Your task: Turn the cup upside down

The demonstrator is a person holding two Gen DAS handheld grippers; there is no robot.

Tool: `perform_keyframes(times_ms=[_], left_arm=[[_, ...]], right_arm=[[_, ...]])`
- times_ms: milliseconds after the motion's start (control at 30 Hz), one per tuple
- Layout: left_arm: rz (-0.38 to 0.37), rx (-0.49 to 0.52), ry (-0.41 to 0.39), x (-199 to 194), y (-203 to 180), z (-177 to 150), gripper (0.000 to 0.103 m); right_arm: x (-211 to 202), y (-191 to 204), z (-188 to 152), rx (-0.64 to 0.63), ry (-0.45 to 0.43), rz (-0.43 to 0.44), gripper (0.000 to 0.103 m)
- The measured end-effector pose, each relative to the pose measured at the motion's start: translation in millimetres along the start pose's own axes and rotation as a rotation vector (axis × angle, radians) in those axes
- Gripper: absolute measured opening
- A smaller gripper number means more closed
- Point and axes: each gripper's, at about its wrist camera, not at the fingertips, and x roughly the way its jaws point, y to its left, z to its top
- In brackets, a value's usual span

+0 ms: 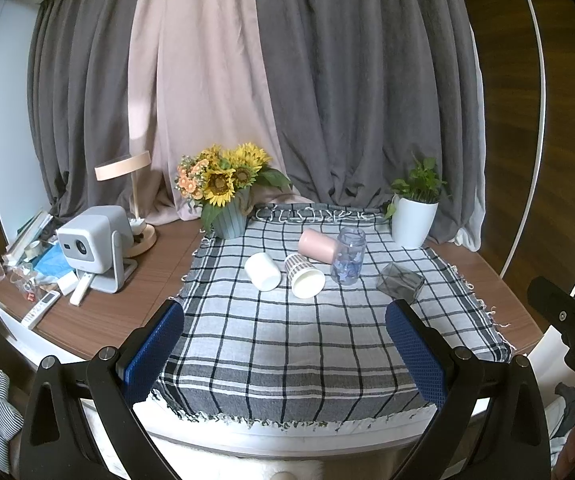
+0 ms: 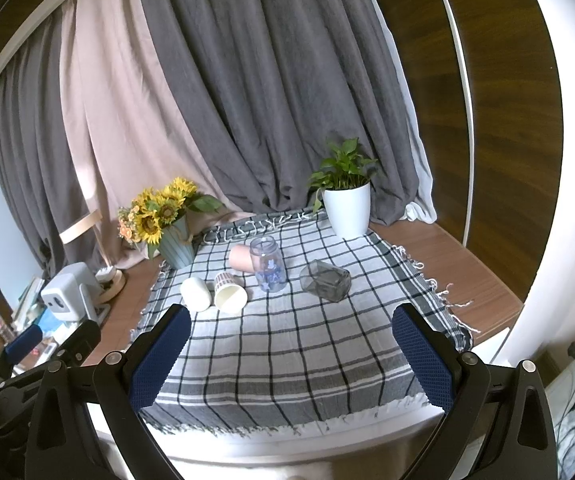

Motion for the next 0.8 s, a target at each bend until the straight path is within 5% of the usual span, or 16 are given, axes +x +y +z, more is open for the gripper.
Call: perform_keyframes(times_ms=[800], left_arm=[[0.001, 0.001, 0.001, 1, -2, -1, 0.103]], right_arm=[[-1, 2, -13, 0.001, 0.002, 0.000, 0.101]])
